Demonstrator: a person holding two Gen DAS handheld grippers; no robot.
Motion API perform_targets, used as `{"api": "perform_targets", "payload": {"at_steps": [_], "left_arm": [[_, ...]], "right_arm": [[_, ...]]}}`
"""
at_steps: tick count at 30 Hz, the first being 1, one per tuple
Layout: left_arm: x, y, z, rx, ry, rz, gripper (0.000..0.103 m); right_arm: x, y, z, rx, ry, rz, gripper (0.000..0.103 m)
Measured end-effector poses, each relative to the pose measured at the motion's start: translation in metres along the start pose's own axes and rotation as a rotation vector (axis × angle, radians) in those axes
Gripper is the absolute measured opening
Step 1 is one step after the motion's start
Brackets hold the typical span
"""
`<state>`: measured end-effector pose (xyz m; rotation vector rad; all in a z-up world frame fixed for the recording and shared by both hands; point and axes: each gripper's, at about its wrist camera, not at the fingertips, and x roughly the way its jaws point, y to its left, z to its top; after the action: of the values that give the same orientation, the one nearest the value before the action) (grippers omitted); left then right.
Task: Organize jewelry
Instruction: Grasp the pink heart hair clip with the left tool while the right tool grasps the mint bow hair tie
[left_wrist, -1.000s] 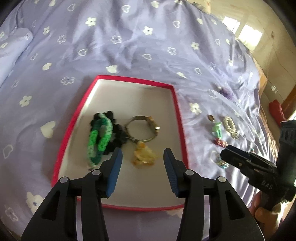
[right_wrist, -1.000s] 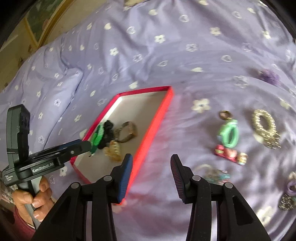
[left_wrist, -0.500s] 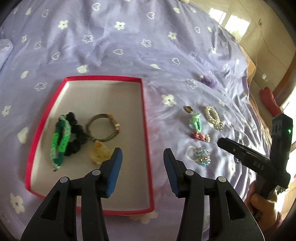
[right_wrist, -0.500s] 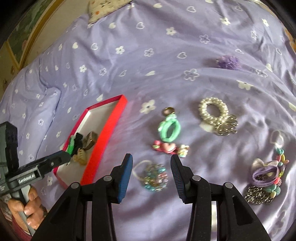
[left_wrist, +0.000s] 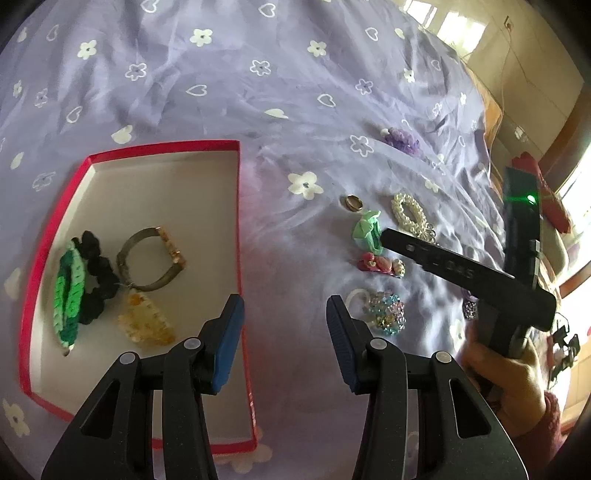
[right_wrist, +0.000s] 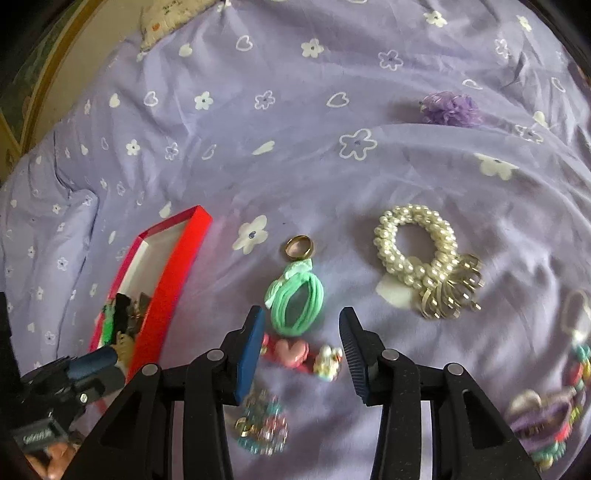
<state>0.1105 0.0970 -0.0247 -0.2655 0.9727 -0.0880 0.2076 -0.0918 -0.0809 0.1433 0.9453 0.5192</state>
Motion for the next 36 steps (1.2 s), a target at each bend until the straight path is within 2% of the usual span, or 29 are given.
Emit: {"api": "perform_targets", "payload": {"at_steps": [2, 4, 5, 8, 14, 15, 17, 19, 20, 21, 26, 28, 31, 36], "left_arm": [[0.004, -0.003, 0.002, 0.006, 0.006, -0.003, 0.045], [0.009, -0.008, 0.004, 0.015, 0.013, -0.007, 0.045], [0.011, -0.01, 0.005, 0.019, 0.018, -0.01, 0.045], [0.02, -0.02, 0.01, 0.042, 0.03, -0.022, 0.045], [0.046, -0.048, 0.016, 0.114, 0.064, -0.044, 0.049], [0.049, -0.051, 0.016, 0.12, 0.066, -0.04, 0.049], [0.051, -0.054, 0.015, 0.124, 0.071, -0.044, 0.049], [0.05, -0.054, 0.013, 0.121, 0.073, -0.047, 0.049], [0.049, -0.053, 0.012, 0.12, 0.073, -0.044, 0.049], [0.048, -0.051, 0.011, 0.118, 0.072, -0.041, 0.049], [0.049, -0.043, 0.01, 0.104, 0.079, -0.031, 0.049], [0.05, -0.042, 0.011, 0.104, 0.081, -0.033, 0.049], [0.052, -0.047, 0.013, 0.119, 0.083, -0.039, 0.049], [0.061, -0.06, 0.015, 0.166, 0.092, -0.053, 0.051]], "right_arm": [[0.01, 0.001, 0.002, -0.009, 0.011, -0.006, 0.037], [0.019, 0.002, 0.004, -0.017, 0.025, -0.009, 0.019], [0.02, 0.002, 0.004, -0.022, 0.027, -0.012, 0.004], [0.015, 0.0, 0.005, -0.023, 0.009, -0.006, 0.0], [-0.023, -0.019, 0.002, 0.022, -0.067, -0.004, 0.0], [-0.026, -0.023, 0.002, 0.033, -0.071, 0.0, 0.006], [-0.023, -0.032, 0.006, 0.065, -0.035, 0.057, 0.011], [-0.018, -0.031, 0.007, 0.051, -0.013, 0.052, 0.025], [-0.014, -0.027, 0.008, 0.031, -0.001, 0.051, 0.037], [-0.011, -0.024, 0.008, 0.019, 0.005, 0.058, 0.042], [0.012, -0.002, 0.01, -0.052, 0.037, 0.035, 0.041], [0.023, 0.001, 0.01, -0.06, 0.061, 0.033, 0.034], [0.027, 0.005, 0.009, -0.09, 0.074, 0.019, 0.005], [-0.001, -0.008, 0.009, -0.042, -0.002, 0.031, 0.005]]}}
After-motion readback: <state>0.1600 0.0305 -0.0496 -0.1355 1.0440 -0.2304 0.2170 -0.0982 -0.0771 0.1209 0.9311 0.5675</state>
